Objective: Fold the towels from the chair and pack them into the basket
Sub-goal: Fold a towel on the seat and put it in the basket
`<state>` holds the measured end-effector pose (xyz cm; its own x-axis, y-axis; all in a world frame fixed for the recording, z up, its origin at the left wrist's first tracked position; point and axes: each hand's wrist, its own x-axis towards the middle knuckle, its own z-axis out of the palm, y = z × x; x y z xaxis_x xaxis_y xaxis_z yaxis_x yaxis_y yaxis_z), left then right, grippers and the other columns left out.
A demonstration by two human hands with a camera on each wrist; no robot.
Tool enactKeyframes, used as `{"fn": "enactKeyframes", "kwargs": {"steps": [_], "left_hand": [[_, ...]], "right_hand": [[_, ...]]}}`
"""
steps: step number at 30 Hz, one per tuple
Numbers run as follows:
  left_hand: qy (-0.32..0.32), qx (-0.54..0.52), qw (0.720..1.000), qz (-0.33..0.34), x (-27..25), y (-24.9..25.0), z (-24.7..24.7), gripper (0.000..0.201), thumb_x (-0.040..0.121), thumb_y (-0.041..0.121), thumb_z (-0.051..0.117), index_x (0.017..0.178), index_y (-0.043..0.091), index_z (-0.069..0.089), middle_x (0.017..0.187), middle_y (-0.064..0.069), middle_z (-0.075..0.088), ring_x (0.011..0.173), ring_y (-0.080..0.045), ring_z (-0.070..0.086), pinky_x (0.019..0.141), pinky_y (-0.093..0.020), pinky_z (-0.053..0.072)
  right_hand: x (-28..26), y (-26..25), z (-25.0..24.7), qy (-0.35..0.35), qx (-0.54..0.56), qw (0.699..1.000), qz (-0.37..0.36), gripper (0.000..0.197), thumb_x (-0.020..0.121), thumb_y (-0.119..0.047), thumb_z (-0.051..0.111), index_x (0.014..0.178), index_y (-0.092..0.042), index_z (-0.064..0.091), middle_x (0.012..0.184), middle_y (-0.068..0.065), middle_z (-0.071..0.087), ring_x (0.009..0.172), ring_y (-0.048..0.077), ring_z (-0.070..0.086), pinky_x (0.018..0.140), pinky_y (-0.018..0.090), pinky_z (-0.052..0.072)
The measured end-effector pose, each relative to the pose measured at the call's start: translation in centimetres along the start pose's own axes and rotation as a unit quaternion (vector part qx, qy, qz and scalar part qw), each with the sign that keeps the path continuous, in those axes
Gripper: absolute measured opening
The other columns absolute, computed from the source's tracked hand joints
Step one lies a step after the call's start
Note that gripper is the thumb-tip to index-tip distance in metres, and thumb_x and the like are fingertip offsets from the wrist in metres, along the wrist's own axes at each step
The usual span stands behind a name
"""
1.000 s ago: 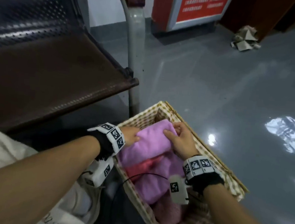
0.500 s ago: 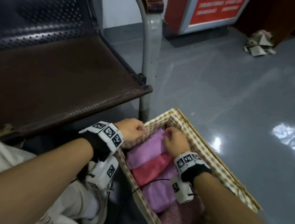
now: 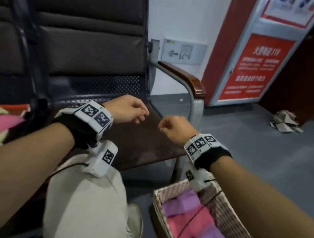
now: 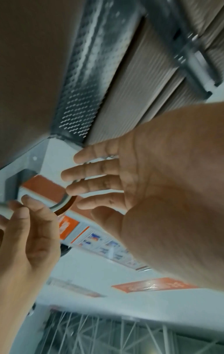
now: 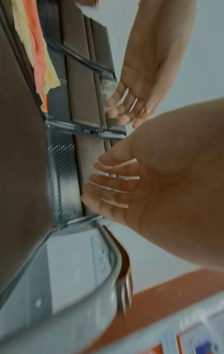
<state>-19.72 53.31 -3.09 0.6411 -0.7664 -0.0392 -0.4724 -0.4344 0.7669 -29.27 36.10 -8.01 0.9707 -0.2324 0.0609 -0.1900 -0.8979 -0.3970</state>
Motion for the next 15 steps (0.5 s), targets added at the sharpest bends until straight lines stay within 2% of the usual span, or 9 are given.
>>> {"fn": "enactKeyframes", "kwargs": {"steps": [3,6,9,12,13,15], "left_hand": [[0.056,-0.004,0.998,-0.022,-2.3,-2.0,-6.2,0.019,0.095,0.008,0.046,0.099,0.009,0.065,0.093,-0.008,0.068,0.078,-0.017,0.061,0.062,-0.020,0.045],[0.111,-0.020,0.992,-0.051,-4.9,-5.5,-11.3,0.018,0.095,0.014,0.049,0.092,0.016,0.066,0.089,-0.002,0.069,0.076,-0.014,0.063,0.066,-0.024,0.045],[0.165,-0.030,0.981,-0.099,-7.8,-10.4,-15.0,0.015,0.094,0.018,0.052,0.091,0.018,0.067,0.087,0.000,0.070,0.076,-0.013,0.064,0.065,-0.020,0.046],[0.190,-0.038,0.970,-0.146,-10.8,-16.4,-17.1,0.014,0.094,0.015,0.053,0.095,0.011,0.066,0.089,-0.007,0.068,0.072,-0.013,0.061,0.056,-0.010,0.045],[0.196,-0.032,0.966,-0.164,-12.0,-18.5,-17.5,0.013,0.093,0.014,0.053,0.094,0.011,0.066,0.089,-0.008,0.068,0.073,-0.013,0.061,0.059,-0.011,0.047],[0.196,0.002,0.958,-0.208,-14.1,-22.8,-18.3,0.012,0.091,0.016,0.055,0.089,0.019,0.067,0.091,-0.002,0.068,0.085,-0.016,0.063,0.078,-0.023,0.051]], "right_hand": [[4.2,-6.7,-0.8,-0.016,-0.025,0.997,-0.070,0.015,0.088,-0.017,0.059,0.098,-0.018,0.070,0.100,0.001,0.071,0.098,0.017,0.062,0.077,0.017,0.037],[8.2,-13.1,0.3,-0.056,-0.038,0.990,-0.125,0.016,0.088,-0.020,0.058,0.099,-0.020,0.070,0.101,0.000,0.070,0.096,0.016,0.062,0.080,0.020,0.042],[11.8,-18.8,3.1,-0.104,-0.052,0.979,-0.165,0.016,0.090,-0.022,0.058,0.101,-0.020,0.069,0.102,0.000,0.069,0.094,0.014,0.061,0.080,0.023,0.044],[14.3,-23.4,6.9,-0.149,-0.066,0.964,-0.212,0.016,0.090,-0.021,0.058,0.101,-0.018,0.069,0.102,0.000,0.068,0.094,0.015,0.061,0.077,0.021,0.040],[15.0,-24.8,8.5,-0.166,-0.069,0.957,-0.226,0.017,0.090,-0.021,0.058,0.102,-0.017,0.069,0.103,0.000,0.068,0.096,0.015,0.061,0.077,0.021,0.039],[16.4,-27.1,11.7,-0.196,-0.070,0.947,-0.244,0.017,0.090,-0.020,0.059,0.102,-0.015,0.069,0.105,0.002,0.068,0.099,0.016,0.061,0.078,0.021,0.040]]}}
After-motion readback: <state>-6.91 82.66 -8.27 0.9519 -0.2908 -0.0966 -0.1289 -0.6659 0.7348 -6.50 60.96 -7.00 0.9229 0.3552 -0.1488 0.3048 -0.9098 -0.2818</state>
